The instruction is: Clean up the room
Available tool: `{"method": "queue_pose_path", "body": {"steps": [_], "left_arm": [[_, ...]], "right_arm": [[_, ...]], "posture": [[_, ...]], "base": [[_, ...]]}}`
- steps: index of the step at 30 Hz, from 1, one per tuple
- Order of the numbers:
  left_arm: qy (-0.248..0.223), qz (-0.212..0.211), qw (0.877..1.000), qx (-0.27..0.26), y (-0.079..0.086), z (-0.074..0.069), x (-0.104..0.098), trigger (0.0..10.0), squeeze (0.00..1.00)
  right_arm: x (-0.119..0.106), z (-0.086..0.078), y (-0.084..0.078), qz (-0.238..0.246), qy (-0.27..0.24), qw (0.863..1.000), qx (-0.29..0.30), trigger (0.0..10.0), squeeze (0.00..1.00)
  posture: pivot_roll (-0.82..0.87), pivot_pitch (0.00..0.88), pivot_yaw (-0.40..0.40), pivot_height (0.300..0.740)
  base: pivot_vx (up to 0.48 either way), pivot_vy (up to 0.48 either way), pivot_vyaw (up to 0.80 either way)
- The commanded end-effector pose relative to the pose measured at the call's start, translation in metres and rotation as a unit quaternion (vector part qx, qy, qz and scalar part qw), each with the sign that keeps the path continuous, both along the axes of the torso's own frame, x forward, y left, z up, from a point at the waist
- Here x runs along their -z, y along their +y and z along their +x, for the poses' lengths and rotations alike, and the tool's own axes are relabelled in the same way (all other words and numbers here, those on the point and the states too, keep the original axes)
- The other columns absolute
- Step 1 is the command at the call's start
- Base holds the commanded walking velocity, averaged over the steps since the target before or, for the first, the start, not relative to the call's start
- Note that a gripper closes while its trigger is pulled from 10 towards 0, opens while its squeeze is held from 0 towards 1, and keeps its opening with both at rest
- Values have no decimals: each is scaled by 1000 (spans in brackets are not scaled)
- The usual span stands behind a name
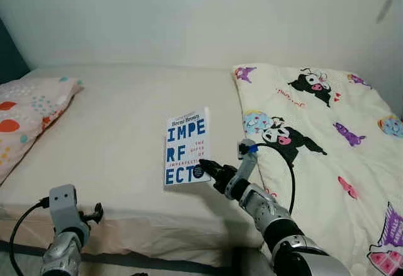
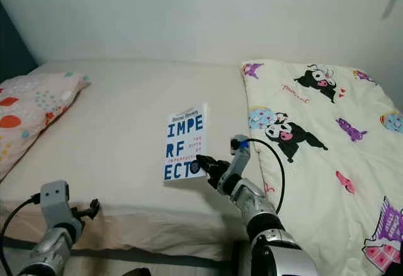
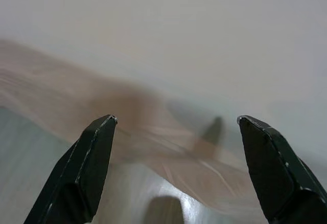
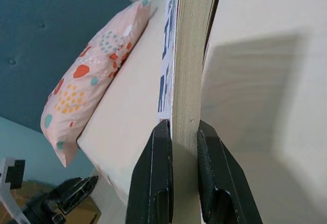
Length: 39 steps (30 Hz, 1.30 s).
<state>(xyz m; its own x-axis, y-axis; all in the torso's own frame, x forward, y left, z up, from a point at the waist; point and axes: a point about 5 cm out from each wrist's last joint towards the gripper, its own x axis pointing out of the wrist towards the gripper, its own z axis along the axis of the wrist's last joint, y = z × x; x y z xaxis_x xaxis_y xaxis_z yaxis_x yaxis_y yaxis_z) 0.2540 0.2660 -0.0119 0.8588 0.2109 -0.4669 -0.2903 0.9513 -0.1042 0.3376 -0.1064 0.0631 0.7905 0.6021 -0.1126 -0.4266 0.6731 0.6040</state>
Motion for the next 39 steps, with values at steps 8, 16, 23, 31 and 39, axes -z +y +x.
{"method": "queue_pose_path", "body": {"steps": [8, 16, 23, 31, 39], "left_arm": [[55, -27, 998, 23, -21, -14, 21, 10000, 0], [96, -40, 994, 20, -24, -29, 34, 10000, 0], [123, -29, 992, 15, -24, -46, 45, 10000, 0], [168, -25, 985, 24, -29, -66, 58, 10000, 0], [212, -20, 977, 33, -34, -86, 70, 10000, 0]], "right_arm": [[-5, 3, 2, -7, -15, 1000, -2, 0, 0], [-4, 2, 1, -9, -14, 1000, -2, 0, 0], [-4, 2, 2, -10, -13, 1000, -3, 0, 0], [-2, 2, 2, -17, -10, 1000, -3, 0, 0], [9, -4, -1, -32, 13, 999, 4, 0, 0]], "posture": [[34, 0, -17, 638], [33, 0, -18, 657], [36, 0, -22, 686], [32, 0, -23, 716], [30, 0, -28, 740]], "base": [[0, 0, 0], [-300, 0, 0], [-137, 0, 0], [0, 0, 0], [0, 0, 0]]}}
